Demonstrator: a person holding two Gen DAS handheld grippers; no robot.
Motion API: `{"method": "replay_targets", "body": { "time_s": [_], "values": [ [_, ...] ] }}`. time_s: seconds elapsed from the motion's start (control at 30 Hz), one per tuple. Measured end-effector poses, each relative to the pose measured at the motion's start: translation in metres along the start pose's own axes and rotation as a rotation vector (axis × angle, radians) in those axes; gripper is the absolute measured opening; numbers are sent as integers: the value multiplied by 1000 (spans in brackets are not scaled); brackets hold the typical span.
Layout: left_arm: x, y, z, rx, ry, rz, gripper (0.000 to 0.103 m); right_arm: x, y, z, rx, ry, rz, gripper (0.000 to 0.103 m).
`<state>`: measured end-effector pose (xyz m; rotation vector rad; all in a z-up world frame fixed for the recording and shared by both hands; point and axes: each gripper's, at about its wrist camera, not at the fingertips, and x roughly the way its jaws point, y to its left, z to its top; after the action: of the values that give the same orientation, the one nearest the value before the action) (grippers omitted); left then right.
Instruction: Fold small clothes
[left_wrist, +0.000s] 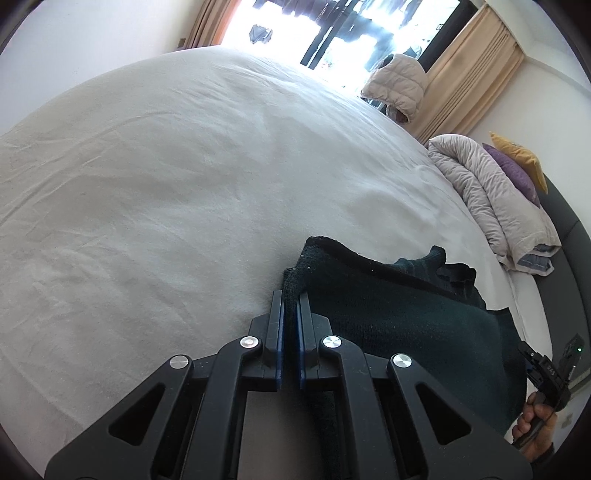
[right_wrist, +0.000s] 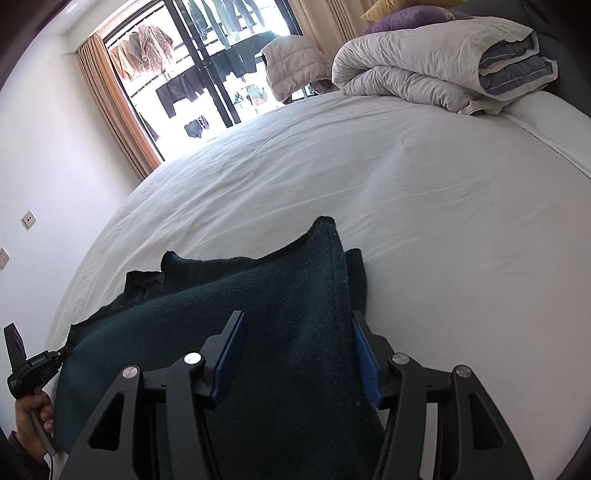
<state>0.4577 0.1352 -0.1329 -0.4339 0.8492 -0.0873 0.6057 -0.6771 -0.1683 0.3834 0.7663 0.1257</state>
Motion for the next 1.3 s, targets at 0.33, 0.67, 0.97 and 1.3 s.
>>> {"method": "replay_targets", "body": {
  "time_s": [0.33, 0.67, 0.97, 1.3],
  "values": [
    [5, -4, 3, 58, 28, 10, 9, 20, -45, 9, 163, 22, -191, 58],
    [-35, -18, 1, 139, -25, 187, 11, -51, -24, 15, 86, -140, -109, 60],
    [-50, -127, -42, 455, -58, 129, 11, 23, 25, -22, -41, 107, 59, 60],
    [-24, -116, -92, 526, 58, 197, 11, -17, -9, -19, 1, 30, -38, 45]
  ]
}}
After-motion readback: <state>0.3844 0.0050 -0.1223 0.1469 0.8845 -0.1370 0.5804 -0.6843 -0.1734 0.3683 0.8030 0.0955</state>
